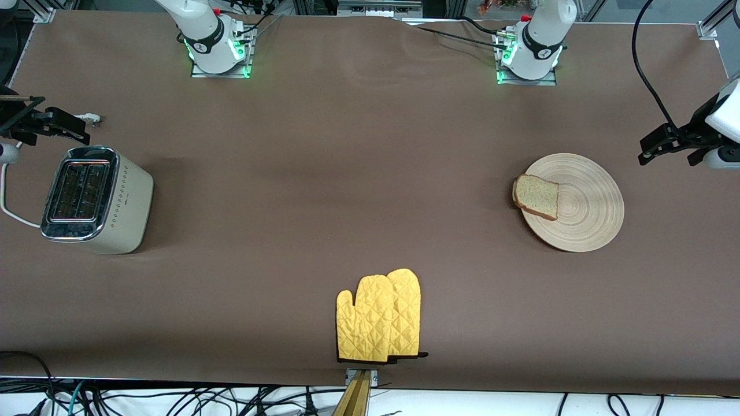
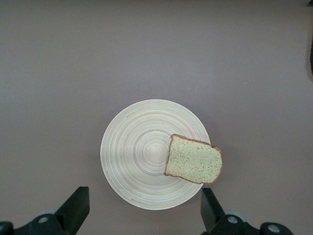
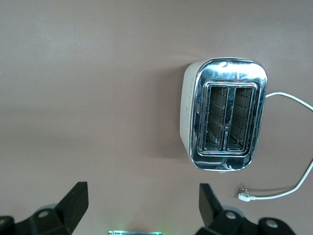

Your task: Move plate and put bread in toaster

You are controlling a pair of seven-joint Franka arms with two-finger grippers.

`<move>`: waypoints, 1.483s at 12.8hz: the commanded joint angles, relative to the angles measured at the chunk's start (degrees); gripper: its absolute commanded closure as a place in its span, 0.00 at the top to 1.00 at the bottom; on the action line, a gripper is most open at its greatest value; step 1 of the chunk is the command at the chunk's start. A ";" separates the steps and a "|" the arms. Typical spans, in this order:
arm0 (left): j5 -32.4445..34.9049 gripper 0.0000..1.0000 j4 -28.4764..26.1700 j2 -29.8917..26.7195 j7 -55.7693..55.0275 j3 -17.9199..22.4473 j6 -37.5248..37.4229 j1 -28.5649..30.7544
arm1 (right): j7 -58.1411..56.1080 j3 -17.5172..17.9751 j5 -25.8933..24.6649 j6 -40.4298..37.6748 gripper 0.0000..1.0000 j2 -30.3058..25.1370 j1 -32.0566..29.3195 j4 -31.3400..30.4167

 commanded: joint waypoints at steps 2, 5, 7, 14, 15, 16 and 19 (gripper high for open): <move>0.82 1.00 1.28 0.45 -0.41 -0.26 -0.51 0.09 | -0.02 0.03 0.72 0.00 1.00 -0.07 -0.36 0.17; 0.82 1.00 1.19 0.45 -0.50 -0.26 -0.60 0.09 | -0.11 0.03 0.72 0.00 1.00 -0.06 -0.36 0.17; 0.82 1.00 1.19 0.88 -0.06 -0.26 -0.77 0.17 | -0.02 0.03 0.72 0.00 1.00 -0.06 -0.36 0.17; 0.82 1.00 -0.66 6.59 3.97 -2.63 5.99 8.26 | 0.06 0.03 0.81 0.00 1.00 -0.15 -0.27 0.17; 0.82 1.00 -0.66 7.90 4.24 -2.72 6.78 9.48 | -0.11 0.03 0.73 0.00 1.00 -0.07 -0.27 0.17; 0.82 1.00 -0.66 9.66 4.33 -2.72 8.09 10.71 | -0.02 0.03 0.72 0.00 1.00 -0.15 -0.27 0.17; -4.52 1.00 -0.66 14.75 7.49 -3.25 8.81 15.62 | -0.11 0.03 0.72 0.00 1.00 -0.06 -0.27 0.17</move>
